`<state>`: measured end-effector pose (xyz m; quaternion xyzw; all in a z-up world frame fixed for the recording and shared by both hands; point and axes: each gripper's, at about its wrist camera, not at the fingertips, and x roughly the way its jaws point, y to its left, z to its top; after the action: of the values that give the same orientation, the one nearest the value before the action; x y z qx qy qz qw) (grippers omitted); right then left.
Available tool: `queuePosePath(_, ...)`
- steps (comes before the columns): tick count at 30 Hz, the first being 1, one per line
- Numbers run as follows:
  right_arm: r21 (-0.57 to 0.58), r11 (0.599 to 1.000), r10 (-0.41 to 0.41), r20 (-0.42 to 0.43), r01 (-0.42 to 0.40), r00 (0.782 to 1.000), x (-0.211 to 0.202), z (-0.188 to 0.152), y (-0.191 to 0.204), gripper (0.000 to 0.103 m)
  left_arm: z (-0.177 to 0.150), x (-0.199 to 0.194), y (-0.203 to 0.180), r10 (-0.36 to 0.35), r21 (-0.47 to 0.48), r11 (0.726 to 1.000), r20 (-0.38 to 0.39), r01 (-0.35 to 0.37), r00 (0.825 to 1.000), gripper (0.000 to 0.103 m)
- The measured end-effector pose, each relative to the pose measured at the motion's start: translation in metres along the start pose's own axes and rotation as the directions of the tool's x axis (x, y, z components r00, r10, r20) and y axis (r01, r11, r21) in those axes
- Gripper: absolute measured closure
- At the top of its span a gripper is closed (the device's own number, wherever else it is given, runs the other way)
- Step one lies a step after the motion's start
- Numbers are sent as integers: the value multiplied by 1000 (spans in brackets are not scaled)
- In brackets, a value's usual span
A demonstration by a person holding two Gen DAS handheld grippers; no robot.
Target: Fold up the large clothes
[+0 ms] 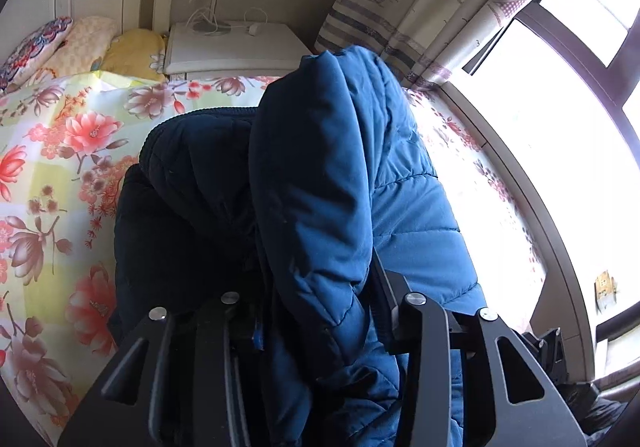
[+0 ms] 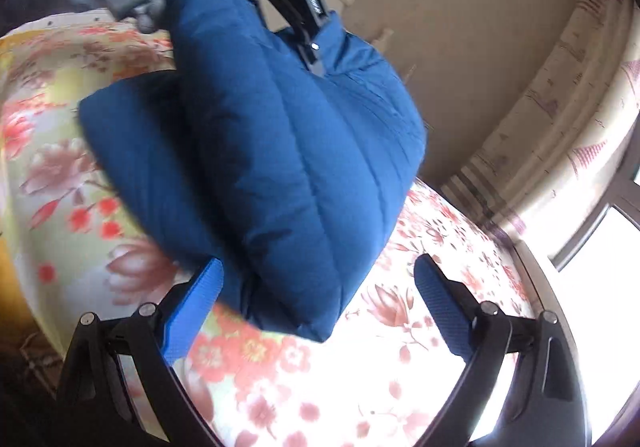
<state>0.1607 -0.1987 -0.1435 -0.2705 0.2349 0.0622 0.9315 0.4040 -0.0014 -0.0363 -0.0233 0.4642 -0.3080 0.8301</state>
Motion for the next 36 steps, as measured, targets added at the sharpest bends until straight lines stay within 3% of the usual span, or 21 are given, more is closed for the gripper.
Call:
queuePosePath(2, 18, 1000, -8, -16, 8, 1000, 7, 7, -2, 8, -6, -5, -6, 11, 12, 1000, 34, -12, 999, 74)
queuePosePath(5, 10, 1000, -11, -68, 12, 998, 27, 8, 1, 8, -8, -23, -11, -65, -22, 998, 89, 67, 994, 85)
queuePosePath(8, -21, 999, -29, -99, 27, 995, 36, 5, 7, 8, -8, -65, -26, -132, 22, 991, 171, 130, 976, 88)
queuePosePath(10, -52, 998, -46, -101, 41, 994, 39, 6, 8, 8, -19, -81, -16, -150, 22, 989, 212, 148, 966, 88)
queuePosePath(12, -62, 997, -49, -97, 43, 994, 36, 5, 12, 8, -41, -72, 30, -118, -72, 988, 213, 136, 970, 88)
queuePosePath(14, -53, 998, -38, -97, 33, 995, 36, 3, 16, 7, -65, -48, 81, -115, -202, 967, 201, 157, 973, 88)
queuePosePath(16, -38, 999, -24, -91, 21, 996, 36, 2, 17, 7, -83, -38, 110, -204, -261, 927, 252, 270, 946, 87)
queuePosePath(17, -28, 999, -18, -86, 16, 996, 40, 1, 13, 7, -86, -38, 113, -224, -267, 916, 275, 299, 935, 87)
queuePosePath(20, 0, 1000, 11, -102, -11, 995, 46, 0, 7, 6, -82, -43, 99, -176, -209, 948, 280, 239, 944, 87)
queuePosePath(23, 3, 999, 42, -124, -42, 991, 46, 2, 3, 6, -89, -42, 102, -177, -210, 947, 285, 242, 942, 86)
queuePosePath(25, 3, 990, 140, -147, -142, 979, 39, 6, -7, 17, -96, -39, 109, -198, -212, 940, 296, 267, 935, 85)
queuePosePath(26, 0, 984, 179, -130, -180, 975, 31, 7, -10, 18, -97, -38, 112, -210, -215, 935, 302, 281, 930, 84)
queuePosePath(28, 36, 950, 310, -15, -309, 951, 1, 15, -20, 18, -98, -37, 114, -221, -220, 929, 311, 297, 924, 83)
queuePosePath(30, 71, 905, 410, 107, -419, 906, -19, 36, -25, 18, -97, -38, 110, -212, -219, 932, 313, 287, 926, 83)
queuePosePath(31, 62, 898, 422, 153, -435, 894, -22, 50, -22, 18, -97, -38, 109, -204, -218, 935, 312, 279, 928, 83)
queuePosePath(34, 36, 909, 397, 224, -414, 890, -12, 92, -5, 27, -96, -42, 101, -173, -215, 946, 303, 244, 937, 83)
queuePosePath(36, 44, 902, 409, 237, -430, 881, 4, 115, 11, 27, -99, -45, 101, -155, -211, 951, 303, 225, 940, 76)
